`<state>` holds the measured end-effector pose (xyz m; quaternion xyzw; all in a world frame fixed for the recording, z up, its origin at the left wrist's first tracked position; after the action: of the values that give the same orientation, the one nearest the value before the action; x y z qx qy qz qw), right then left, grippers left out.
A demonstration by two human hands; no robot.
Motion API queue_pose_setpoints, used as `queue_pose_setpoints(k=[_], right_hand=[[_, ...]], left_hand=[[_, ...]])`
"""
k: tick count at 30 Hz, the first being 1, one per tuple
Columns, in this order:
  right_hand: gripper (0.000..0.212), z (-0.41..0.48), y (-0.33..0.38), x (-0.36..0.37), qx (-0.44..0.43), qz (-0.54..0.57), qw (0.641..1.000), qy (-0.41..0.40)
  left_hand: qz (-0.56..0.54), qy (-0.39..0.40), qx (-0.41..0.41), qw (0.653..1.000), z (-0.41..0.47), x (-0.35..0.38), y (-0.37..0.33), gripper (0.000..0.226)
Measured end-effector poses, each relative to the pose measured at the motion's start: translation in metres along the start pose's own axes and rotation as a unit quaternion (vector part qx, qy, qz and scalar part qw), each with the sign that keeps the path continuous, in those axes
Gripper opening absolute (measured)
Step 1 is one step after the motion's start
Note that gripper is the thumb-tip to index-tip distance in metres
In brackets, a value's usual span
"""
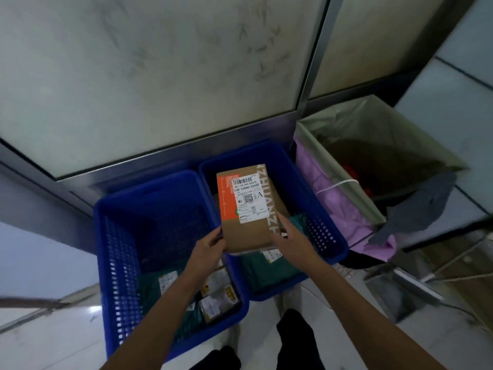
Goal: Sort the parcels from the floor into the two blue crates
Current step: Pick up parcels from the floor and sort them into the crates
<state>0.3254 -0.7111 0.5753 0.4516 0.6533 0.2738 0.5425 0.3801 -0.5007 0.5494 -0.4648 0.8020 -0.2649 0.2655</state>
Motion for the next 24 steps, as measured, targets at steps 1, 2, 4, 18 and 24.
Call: queue_pose_setpoints(k=[1,2,4,18,24], right_hand=[[0.052,0.012,-0.003,-0.007,-0.002,-0.01,1.0,0.011],[0.052,0.024,-0.005,-0.014,-0.005,-0.025,0.999,0.024],[0.053,0.051,-0.011,-0.029,-0.011,-0.049,0.998,0.049],[0.053,0.239,-0.089,-0.082,-0.031,-0.166,0.966,0.198],[0.053,0.283,-0.102,-0.056,-0.083,-0.226,0.938,0.249]], left_hand=[[-0.001,-0.005,-0.004,1.0,0.009,0.007,-0.002,0.048],[-0.003,-0.013,-0.007,1.0,0.016,0.012,-0.005,0.048],[-0.011,-0.034,-0.021,0.999,0.031,0.024,-0.009,0.047],[-0.257,-0.098,-0.161,0.948,0.155,0.118,-0.041,0.025],[-0.321,-0.083,-0.207,0.92,0.187,0.148,-0.026,0.032]])
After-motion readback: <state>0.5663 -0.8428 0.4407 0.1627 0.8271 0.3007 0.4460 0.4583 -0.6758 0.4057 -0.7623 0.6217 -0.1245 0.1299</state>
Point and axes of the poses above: each hand's wrist, its own z-axis towards the middle knuckle, its own x-axis out of the palm, y = z × x, the point moved 7 cm from there along z, towards the middle knuckle, and after that the axes turned 12 degrees about -x, right-handed, at the moved point
